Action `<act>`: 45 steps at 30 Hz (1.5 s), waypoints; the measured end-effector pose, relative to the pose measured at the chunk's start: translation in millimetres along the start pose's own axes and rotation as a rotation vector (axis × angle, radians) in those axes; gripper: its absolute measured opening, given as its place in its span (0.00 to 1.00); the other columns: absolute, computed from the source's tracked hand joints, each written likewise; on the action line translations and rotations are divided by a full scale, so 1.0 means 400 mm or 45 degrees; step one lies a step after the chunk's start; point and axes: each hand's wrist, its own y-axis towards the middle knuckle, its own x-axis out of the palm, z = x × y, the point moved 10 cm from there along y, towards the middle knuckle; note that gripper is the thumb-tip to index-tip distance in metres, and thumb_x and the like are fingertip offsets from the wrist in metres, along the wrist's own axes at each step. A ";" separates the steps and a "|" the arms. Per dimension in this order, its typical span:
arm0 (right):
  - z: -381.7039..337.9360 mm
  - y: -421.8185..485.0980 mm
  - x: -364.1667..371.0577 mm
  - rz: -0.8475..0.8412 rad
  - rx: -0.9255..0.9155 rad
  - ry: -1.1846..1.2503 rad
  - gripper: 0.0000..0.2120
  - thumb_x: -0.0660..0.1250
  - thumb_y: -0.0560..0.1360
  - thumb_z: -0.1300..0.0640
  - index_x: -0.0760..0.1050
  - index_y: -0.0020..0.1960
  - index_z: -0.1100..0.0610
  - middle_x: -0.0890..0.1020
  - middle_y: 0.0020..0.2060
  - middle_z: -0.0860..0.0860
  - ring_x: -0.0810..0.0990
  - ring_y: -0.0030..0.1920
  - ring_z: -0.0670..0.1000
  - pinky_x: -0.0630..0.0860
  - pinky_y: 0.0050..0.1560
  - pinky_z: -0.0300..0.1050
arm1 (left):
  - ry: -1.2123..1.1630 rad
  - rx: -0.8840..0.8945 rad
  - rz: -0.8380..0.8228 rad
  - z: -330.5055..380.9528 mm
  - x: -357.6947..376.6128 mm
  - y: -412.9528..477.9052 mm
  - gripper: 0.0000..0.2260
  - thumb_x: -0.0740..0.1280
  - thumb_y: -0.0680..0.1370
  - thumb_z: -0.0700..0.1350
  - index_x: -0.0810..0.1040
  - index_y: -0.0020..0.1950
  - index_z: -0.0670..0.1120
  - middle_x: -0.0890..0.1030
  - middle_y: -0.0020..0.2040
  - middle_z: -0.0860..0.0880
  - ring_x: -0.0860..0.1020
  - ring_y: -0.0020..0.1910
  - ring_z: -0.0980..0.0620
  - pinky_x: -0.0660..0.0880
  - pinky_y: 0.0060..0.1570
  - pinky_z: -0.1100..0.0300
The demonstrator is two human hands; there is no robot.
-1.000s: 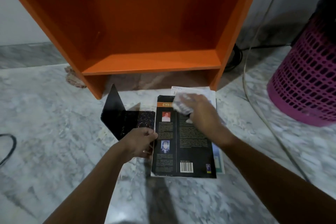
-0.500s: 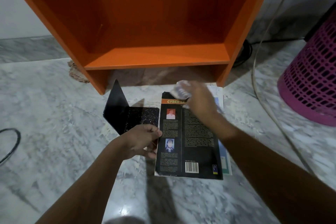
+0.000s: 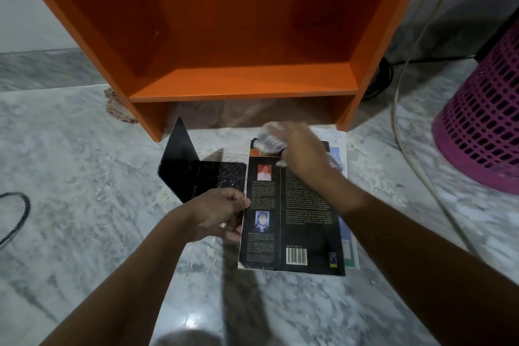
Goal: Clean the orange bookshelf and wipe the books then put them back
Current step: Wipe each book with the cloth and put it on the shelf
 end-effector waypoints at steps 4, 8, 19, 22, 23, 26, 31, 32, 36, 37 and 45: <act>0.113 0.045 -0.115 0.286 0.185 0.154 0.25 0.63 0.73 0.69 0.77 0.65 0.51 0.78 0.63 0.52 0.75 0.58 0.56 0.76 0.58 0.53 | 0.021 -0.006 0.021 -0.001 -0.005 0.001 0.12 0.62 0.82 0.46 0.76 0.57 0.38 0.82 0.53 0.35 0.79 0.44 0.44 0.82 0.40 0.53; 0.015 -0.042 -0.055 -0.003 -0.021 0.067 0.31 0.66 0.72 0.70 0.70 0.72 0.49 0.72 0.70 0.50 0.67 0.66 0.53 0.67 0.65 0.48 | -0.130 -0.041 -0.030 -0.003 0.005 0.001 0.09 0.61 0.83 0.45 0.78 0.54 0.41 0.81 0.44 0.41 0.78 0.41 0.46 0.82 0.43 0.51; -0.278 -0.479 0.078 -0.549 -0.956 0.208 0.34 0.70 0.63 0.71 0.75 0.68 0.53 0.77 0.66 0.52 0.70 0.64 0.52 0.75 0.52 0.43 | -0.236 -0.124 -0.112 -0.014 0.002 0.011 0.05 0.62 0.82 0.44 0.77 0.51 0.44 0.77 0.44 0.45 0.74 0.37 0.51 0.81 0.40 0.54; -0.315 -0.516 0.036 -0.516 -1.085 0.254 0.33 0.78 0.62 0.65 0.77 0.66 0.53 0.78 0.64 0.53 0.72 0.63 0.54 0.77 0.50 0.46 | -0.203 -0.123 -0.087 -0.010 0.001 0.009 0.07 0.61 0.83 0.44 0.78 0.50 0.45 0.80 0.39 0.47 0.76 0.35 0.51 0.81 0.38 0.55; -0.308 -0.497 0.016 -0.411 -1.037 0.262 0.33 0.80 0.62 0.62 0.76 0.66 0.52 0.78 0.64 0.51 0.72 0.62 0.53 0.76 0.51 0.45 | -0.193 -0.126 -0.079 -0.008 0.001 0.007 0.07 0.61 0.83 0.44 0.78 0.49 0.45 0.80 0.38 0.47 0.76 0.34 0.51 0.80 0.35 0.56; -0.185 -0.403 -0.028 -0.154 -0.478 0.301 0.30 0.73 0.68 0.61 0.73 0.69 0.49 0.75 0.66 0.48 0.66 0.61 0.46 0.72 0.59 0.44 | -0.180 -0.133 -0.062 -0.007 0.000 0.008 0.07 0.62 0.82 0.45 0.76 0.46 0.45 0.78 0.41 0.46 0.77 0.37 0.51 0.79 0.39 0.54; -0.195 -0.470 0.039 -0.372 -0.620 0.217 0.35 0.69 0.66 0.67 0.71 0.70 0.47 0.73 0.68 0.47 0.67 0.65 0.48 0.79 0.52 0.49 | -0.161 -0.134 -0.052 -0.008 0.002 0.008 0.07 0.61 0.83 0.44 0.78 0.53 0.44 0.80 0.44 0.45 0.76 0.40 0.50 0.79 0.40 0.52; -0.230 -0.505 0.056 -0.474 -0.777 0.243 0.34 0.71 0.66 0.67 0.73 0.69 0.49 0.75 0.67 0.49 0.69 0.65 0.52 0.79 0.51 0.50 | -0.150 -0.131 -0.051 -0.008 0.001 0.010 0.08 0.61 0.83 0.45 0.78 0.53 0.44 0.79 0.45 0.44 0.75 0.41 0.49 0.80 0.40 0.53; -0.270 -0.525 0.039 -0.402 -0.930 0.316 0.33 0.77 0.66 0.62 0.73 0.69 0.49 0.75 0.67 0.50 0.71 0.64 0.53 0.80 0.50 0.50 | -0.140 -0.133 -0.031 -0.012 -0.005 0.016 0.08 0.61 0.83 0.45 0.78 0.53 0.44 0.78 0.44 0.43 0.74 0.40 0.49 0.78 0.36 0.56; -0.246 -0.489 0.028 -0.336 -0.789 0.313 0.34 0.77 0.67 0.60 0.71 0.71 0.47 0.73 0.68 0.48 0.69 0.64 0.50 0.79 0.53 0.49 | -0.146 -0.136 -0.025 -0.014 -0.007 0.018 0.07 0.62 0.82 0.45 0.78 0.53 0.44 0.77 0.46 0.43 0.74 0.41 0.48 0.78 0.36 0.55; 0.216 -0.226 -0.147 0.262 0.439 0.540 0.25 0.67 0.75 0.67 0.72 0.68 0.48 0.73 0.64 0.50 0.78 0.56 0.54 0.75 0.35 0.31 | -0.095 -0.121 0.003 -0.013 -0.007 0.018 0.09 0.61 0.83 0.46 0.78 0.52 0.44 0.80 0.47 0.43 0.77 0.46 0.47 0.78 0.48 0.50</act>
